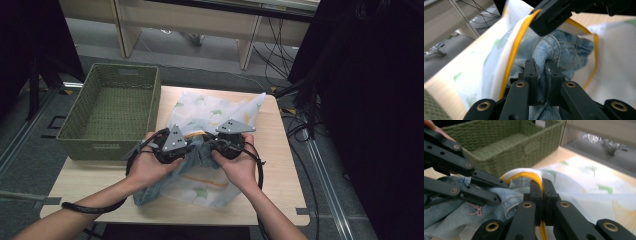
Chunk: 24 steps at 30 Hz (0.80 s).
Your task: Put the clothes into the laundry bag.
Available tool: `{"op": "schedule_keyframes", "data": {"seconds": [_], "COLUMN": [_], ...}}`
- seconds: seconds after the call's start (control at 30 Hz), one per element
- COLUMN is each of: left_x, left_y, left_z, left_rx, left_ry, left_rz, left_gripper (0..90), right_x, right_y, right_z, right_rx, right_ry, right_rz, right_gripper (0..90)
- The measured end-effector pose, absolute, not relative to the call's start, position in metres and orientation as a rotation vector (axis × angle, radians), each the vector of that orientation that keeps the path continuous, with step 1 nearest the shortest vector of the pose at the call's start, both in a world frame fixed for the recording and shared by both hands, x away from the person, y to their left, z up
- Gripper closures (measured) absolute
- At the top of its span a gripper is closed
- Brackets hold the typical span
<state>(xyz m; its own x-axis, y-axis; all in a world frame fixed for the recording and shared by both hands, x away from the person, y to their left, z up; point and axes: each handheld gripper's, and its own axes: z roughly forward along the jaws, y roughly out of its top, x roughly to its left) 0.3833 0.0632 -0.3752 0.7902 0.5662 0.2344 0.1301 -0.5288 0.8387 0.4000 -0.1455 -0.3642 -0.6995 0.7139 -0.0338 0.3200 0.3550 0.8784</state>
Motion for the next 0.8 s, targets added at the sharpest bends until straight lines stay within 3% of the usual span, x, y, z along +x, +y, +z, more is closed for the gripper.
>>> {"op": "schedule_keyframes", "data": {"seconds": [0.23, 0.5, 0.8], "left_x": [0.388, 0.420, 0.422], "left_y": [0.064, 0.033, 0.028], "left_z": [-0.377, -0.454, -0.461], "left_rx": [2.105, 2.264, 2.272], "left_ry": [0.511, 0.528, 0.509], "left_rz": [0.661, 0.590, 0.603], "left_gripper": [80.6, 80.1, 78.6], "right_x": [0.393, 0.411, 0.418], "right_y": [-0.138, -0.147, -0.154], "right_z": [-0.354, -0.384, -0.399], "right_rx": [0.856, 0.970, 1.015], "right_ry": [2.188, 2.241, 2.276], "right_rz": [1.326, 1.234, 1.176], "right_gripper": [89.8, 89.8, 89.8]}}
